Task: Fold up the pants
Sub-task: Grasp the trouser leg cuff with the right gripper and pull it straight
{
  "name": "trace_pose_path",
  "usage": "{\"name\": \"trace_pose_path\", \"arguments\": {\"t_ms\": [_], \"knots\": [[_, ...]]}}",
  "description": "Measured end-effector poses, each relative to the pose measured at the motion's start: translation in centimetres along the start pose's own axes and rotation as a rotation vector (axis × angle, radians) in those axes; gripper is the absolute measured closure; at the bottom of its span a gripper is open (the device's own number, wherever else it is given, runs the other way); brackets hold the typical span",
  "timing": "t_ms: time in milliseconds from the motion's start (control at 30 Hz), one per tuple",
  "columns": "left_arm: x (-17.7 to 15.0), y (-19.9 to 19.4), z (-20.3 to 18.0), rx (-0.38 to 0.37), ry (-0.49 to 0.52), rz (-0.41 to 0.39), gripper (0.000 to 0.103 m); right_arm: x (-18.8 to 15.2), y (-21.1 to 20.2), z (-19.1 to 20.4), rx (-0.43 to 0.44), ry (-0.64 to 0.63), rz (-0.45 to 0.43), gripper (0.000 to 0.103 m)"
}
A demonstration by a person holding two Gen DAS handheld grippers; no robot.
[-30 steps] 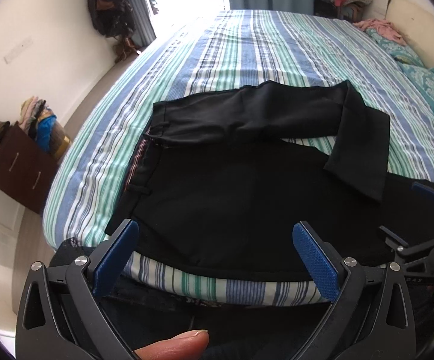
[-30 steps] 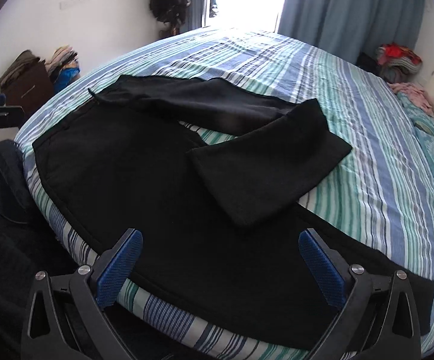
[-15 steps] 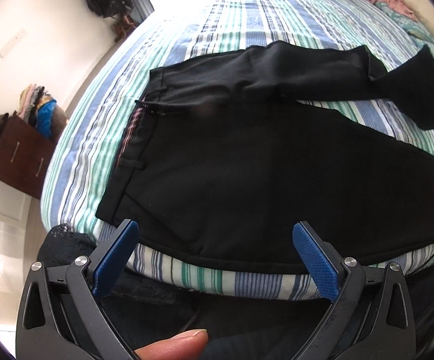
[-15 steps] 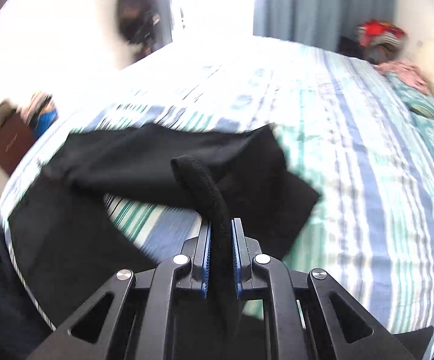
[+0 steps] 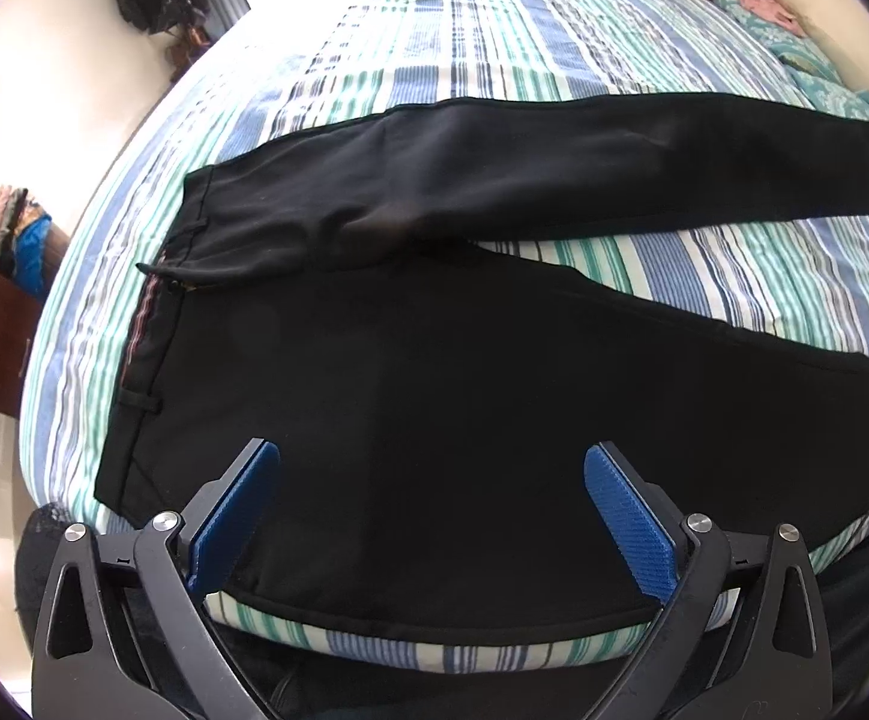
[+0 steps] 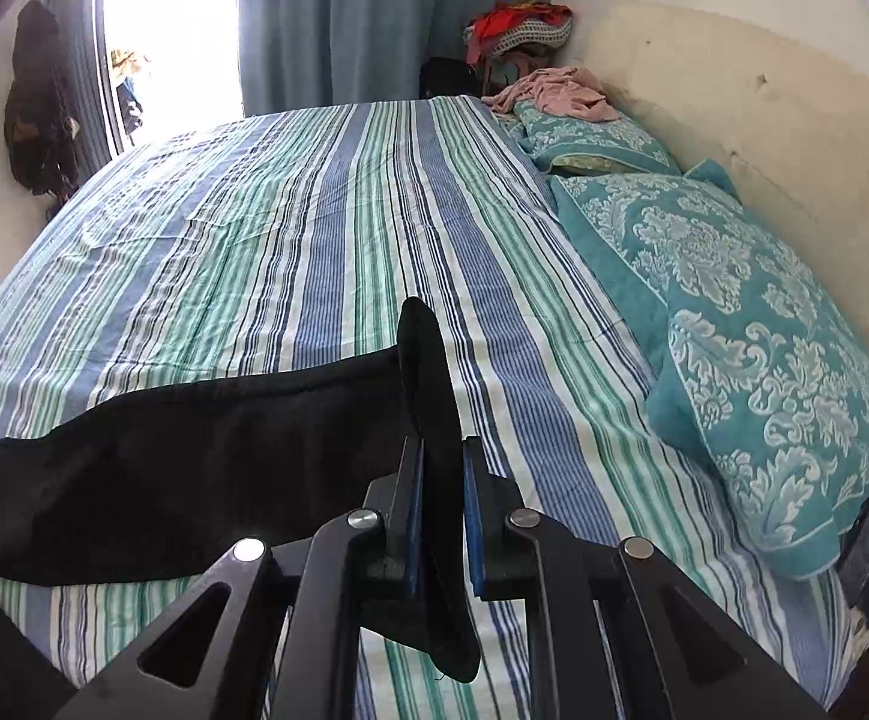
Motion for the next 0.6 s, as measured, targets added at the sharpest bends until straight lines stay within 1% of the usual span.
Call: {"name": "trace_pose_path", "arguments": {"t_ms": [100, 133, 167, 200, 233, 300, 333, 367, 400, 433, 467, 500, 567, 600], "knots": [[0.8, 0.4, -0.7, 0.012, 0.008, -0.019, 0.001, 2.6, 1.6, 0.4, -0.04, -0.064, -0.066, 0.094], [0.9, 0.6, -0.9, 0.01, 0.01, -0.02, 0.001, 3.0, 2.5, 0.5, -0.048, -0.082, -0.079, 0.096], [0.9, 0.8, -1.1, 0.007, 0.01, -0.017, 0.001, 2.7, 3.8, 0.3, -0.059, -0.091, -0.066, 0.096], [0.8, 1.1, -1.4, 0.003, 0.01, -0.012, 0.001, 1.6, 5.7, -0.1, -0.08, -0.092, -0.024, 0.096], [0.7, 1.4, -1.7, -0.004, 0.012, -0.004, 0.001, -0.1, 8.1, -0.6, -0.079, -0.075, 0.047, 0.095], [0.4, 1.9, -2.2, -0.01, 0.026, 0.013, 0.001, -4.0, 12.2, -1.7, -0.01, 0.002, 0.217, 0.092], [0.3, 2.1, -2.5, -0.01, 0.038, 0.014, 0.001, -5.4, 13.5, -2.3, 0.038, 0.052, 0.282, 0.086], [0.3, 2.2, -2.6, -0.006, 0.049, 0.01, 0.001, -6.0, 14.2, -3.2, 0.074, 0.098, 0.3, 0.074], [0.3, 2.3, -2.7, -0.003, 0.056, 0.006, 0.001, -5.9, 14.3, -4.1, 0.095, 0.135, 0.291, 0.066], [0.4, 2.5, -2.8, -0.004, 0.058, 0.003, 0.001, -5.6, 14.2, -5.0, 0.109, 0.166, 0.275, 0.053], [0.3, 2.6, -2.9, -0.008, 0.055, 0.004, 0.001, -5.0, 14.2, -5.7, 0.127, 0.196, 0.26, 0.05], [0.4, 2.9, -2.9, -0.014, 0.046, 0.008, 0.001, -4.3, 14.3, -6.1, 0.154, 0.222, 0.256, 0.05], [0.3, 3.5, -3.1, -0.024, 0.026, 0.024, 0.001, -3.2, 15.3, -5.8, 0.205, 0.246, 0.284, 0.05], [0.2, 3.8, -3.2, -0.026, 0.019, 0.034, 0.001, -2.8, 16.0, -5.0, 0.225, 0.233, 0.308, 0.05]]}}
Point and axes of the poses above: each gripper's, at about its wrist camera, not at the fingertips, and y roughly the way its jaws point, z to its left, x to its top, the point moved 9 cm from there along y, roughly the way its jaws point, and after that the axes turned 7 degrees about -x, right-handed, at the moved point
